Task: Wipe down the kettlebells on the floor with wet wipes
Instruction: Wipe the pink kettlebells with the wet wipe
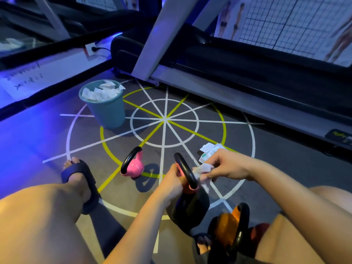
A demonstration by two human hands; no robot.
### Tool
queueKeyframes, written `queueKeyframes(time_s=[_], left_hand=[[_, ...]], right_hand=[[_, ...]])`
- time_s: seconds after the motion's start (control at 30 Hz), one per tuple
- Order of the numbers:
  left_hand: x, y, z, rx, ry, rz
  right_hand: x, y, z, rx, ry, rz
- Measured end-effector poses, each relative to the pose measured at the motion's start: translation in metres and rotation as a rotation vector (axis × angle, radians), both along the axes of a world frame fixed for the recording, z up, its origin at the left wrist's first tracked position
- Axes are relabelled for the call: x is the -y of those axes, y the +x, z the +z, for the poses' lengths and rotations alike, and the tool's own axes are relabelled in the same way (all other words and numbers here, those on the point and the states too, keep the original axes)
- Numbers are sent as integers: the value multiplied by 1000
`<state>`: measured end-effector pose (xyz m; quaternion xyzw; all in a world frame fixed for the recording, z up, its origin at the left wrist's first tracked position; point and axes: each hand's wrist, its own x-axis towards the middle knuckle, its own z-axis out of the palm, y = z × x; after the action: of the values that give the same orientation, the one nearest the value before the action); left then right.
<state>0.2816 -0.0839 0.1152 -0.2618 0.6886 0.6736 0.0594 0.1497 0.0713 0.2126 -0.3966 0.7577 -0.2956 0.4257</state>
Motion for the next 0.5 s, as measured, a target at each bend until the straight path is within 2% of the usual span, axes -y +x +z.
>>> queueKeyframes(time_s=[0.17,0.23,0.4,0.43,0.5], left_hand=[[-7,4,-15,-136,218,173],[-10,4,-25,-169,180,185],[-12,-9,-52,-183,-167,8],[-9,-14,-59,-168,-179,-18],[-5,-23,-76,-156,-50,14]], right_hand=[[1,2,-19,-104,-61,-51],[3,10,-33,-149,-36,-31],[-1,11,-40,-62,-116,-111],[-2,13,-40,-17,-128,-141],[-3,14,-40,23,-122,-116]])
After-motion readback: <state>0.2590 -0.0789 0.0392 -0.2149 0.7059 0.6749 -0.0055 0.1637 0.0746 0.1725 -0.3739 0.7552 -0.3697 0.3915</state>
